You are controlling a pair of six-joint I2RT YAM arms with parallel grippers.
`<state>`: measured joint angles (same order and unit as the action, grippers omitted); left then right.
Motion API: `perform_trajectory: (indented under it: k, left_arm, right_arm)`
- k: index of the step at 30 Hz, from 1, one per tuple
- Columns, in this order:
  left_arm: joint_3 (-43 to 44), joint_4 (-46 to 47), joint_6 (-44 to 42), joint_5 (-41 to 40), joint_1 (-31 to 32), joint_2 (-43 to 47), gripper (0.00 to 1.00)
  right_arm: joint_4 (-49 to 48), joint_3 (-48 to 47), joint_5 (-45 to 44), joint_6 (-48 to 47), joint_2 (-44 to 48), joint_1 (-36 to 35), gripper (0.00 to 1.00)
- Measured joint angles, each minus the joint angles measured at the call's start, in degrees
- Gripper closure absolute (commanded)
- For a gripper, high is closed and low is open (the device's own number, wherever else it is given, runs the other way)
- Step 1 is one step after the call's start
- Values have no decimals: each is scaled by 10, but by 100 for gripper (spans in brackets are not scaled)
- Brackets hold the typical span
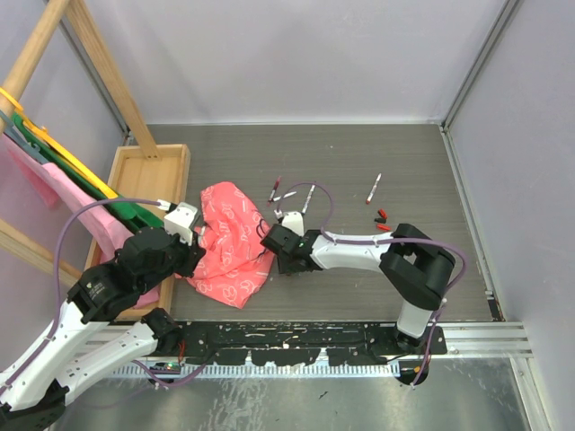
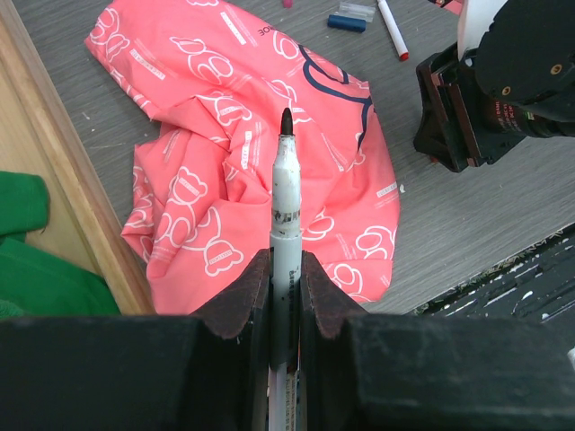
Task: Insert the pens into the pen caps
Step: Insert the pen cap onto the pen.
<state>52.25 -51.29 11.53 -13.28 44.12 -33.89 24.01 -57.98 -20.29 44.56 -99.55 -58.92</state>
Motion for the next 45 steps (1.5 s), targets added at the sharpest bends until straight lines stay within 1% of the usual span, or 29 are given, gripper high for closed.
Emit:
perform_trajectory:
  k: [6, 15, 20, 26, 30, 36, 45]
  left_arm:
    - [0, 0, 0, 0, 0, 0, 100]
    - [0, 0, 0, 0, 0, 0, 100]
    - [0, 0, 0, 0, 0, 0, 100]
    - [0, 0, 0, 0, 0, 0, 100]
    - [0, 0, 0, 0, 0, 0, 100]
    - [0, 0, 0, 0, 0, 0, 100]
    - [0, 0, 0, 0, 0, 0, 100]
  right_arm:
    - [30, -21, -7, -24, -14, -1, 63]
    - [46, -32, -10, -40, -20, -5, 77]
    - [49, -28, -16, -49, -14, -6, 80]
    - [55, 2, -17, -83, 18, 4, 80]
    - [52, 29, -8, -104, 48, 40, 79]
    - [36, 59, 14, -122, 66, 94, 76]
    - [19, 70, 42, -132, 71, 117, 67]
